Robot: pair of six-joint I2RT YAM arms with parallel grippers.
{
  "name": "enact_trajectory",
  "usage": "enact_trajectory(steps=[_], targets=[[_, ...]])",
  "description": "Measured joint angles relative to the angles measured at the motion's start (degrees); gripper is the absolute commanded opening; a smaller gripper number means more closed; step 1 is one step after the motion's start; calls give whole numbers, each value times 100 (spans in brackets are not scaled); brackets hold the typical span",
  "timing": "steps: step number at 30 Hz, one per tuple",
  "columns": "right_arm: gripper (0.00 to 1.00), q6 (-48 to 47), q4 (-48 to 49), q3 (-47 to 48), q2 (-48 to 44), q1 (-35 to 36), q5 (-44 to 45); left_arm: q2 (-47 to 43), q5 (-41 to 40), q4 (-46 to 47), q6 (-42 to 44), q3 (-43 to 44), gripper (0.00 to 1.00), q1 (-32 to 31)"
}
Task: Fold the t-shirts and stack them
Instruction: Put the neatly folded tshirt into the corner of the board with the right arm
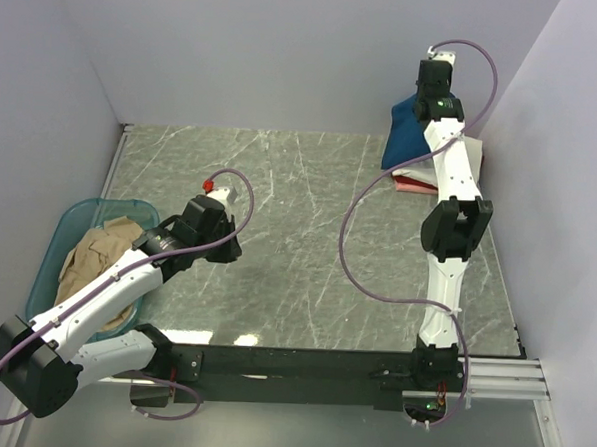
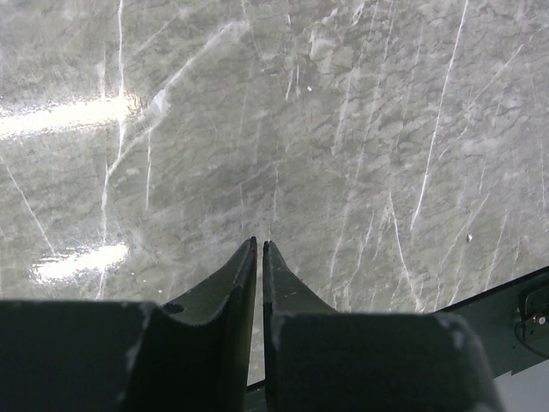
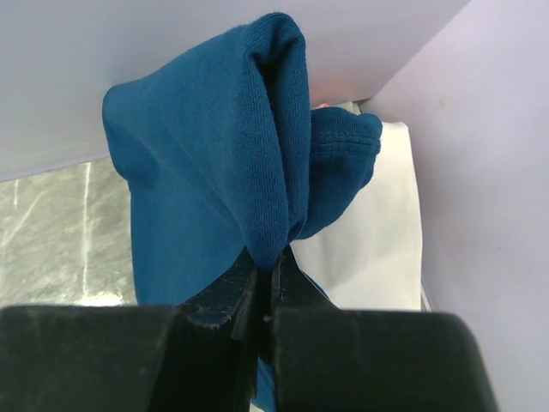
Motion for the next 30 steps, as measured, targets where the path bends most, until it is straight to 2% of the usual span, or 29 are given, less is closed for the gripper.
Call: enact_trajectory(steps=[18, 30], targets=[[0, 173, 118, -839, -70, -522, -59, 94, 44, 0, 0, -7, 13, 4], [0, 197, 365, -977, -52, -824, -15, 127, 44, 0, -2, -9, 13, 4]])
